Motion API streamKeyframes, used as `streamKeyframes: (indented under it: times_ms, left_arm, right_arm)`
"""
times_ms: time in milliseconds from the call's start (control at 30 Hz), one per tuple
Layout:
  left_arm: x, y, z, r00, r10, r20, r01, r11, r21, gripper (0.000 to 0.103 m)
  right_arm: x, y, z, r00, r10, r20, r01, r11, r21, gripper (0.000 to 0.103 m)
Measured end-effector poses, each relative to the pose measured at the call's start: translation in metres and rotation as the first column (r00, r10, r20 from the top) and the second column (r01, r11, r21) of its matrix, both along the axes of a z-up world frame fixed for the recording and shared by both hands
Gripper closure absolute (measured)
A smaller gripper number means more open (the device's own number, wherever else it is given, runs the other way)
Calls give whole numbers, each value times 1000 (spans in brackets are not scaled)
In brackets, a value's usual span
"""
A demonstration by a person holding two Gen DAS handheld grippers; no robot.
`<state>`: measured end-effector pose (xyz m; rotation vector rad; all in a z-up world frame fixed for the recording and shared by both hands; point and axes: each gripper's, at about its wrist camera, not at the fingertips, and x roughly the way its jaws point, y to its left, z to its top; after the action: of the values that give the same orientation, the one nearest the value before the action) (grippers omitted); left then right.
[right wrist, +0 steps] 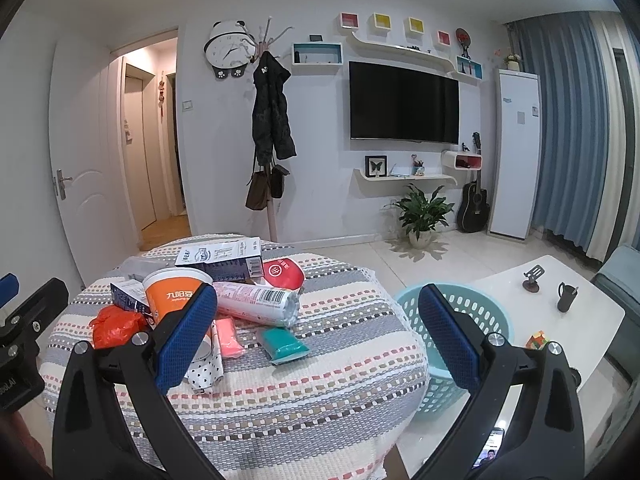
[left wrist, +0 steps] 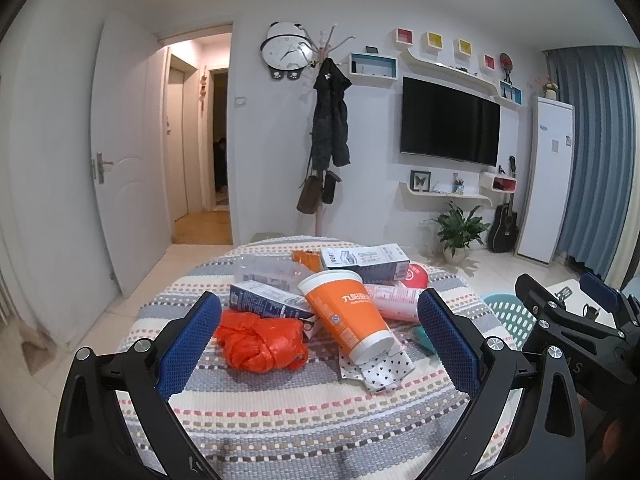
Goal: Collect trash
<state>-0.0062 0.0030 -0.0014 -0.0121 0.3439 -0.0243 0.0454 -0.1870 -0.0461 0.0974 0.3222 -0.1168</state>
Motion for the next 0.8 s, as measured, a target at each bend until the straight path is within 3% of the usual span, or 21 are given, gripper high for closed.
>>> streamKeyframes:
  times_ms: [800]
  left_arm:
    - [-1, -4, -5, 1000, -1, -7, 1, 1000, 2, 8]
  right_arm:
    - [-2, 7, -1, 1000, 12, 1, -12, 1000, -28, 7]
